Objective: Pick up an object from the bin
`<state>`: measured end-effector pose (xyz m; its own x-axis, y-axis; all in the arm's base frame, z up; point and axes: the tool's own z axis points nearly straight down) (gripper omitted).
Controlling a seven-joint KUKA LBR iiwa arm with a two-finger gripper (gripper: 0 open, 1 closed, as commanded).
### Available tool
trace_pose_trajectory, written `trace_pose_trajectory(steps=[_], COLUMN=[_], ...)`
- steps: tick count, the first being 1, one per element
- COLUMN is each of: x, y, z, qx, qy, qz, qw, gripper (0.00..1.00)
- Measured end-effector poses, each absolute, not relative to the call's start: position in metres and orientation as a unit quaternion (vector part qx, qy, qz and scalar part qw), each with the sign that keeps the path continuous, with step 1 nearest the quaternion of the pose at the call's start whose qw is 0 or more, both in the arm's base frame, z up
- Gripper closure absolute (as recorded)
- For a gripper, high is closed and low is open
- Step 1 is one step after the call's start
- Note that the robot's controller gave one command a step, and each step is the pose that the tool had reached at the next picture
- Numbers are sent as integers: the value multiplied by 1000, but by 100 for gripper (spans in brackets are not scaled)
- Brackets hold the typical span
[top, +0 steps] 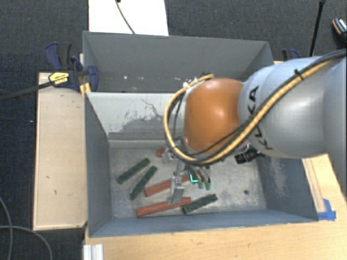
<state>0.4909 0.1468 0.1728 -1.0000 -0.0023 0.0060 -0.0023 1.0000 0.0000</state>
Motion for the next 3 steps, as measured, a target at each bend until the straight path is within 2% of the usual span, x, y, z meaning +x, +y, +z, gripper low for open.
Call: trace_pose_trajectory(steps=[1,2,3], x=[514,515,532], y=[107,108,99], z=[68,73,232], qx=[105,103,113], qy=[-995,-995,-994], qz=[0,-1,0], qw=[1,0,-6], gripper=[0,100,100])
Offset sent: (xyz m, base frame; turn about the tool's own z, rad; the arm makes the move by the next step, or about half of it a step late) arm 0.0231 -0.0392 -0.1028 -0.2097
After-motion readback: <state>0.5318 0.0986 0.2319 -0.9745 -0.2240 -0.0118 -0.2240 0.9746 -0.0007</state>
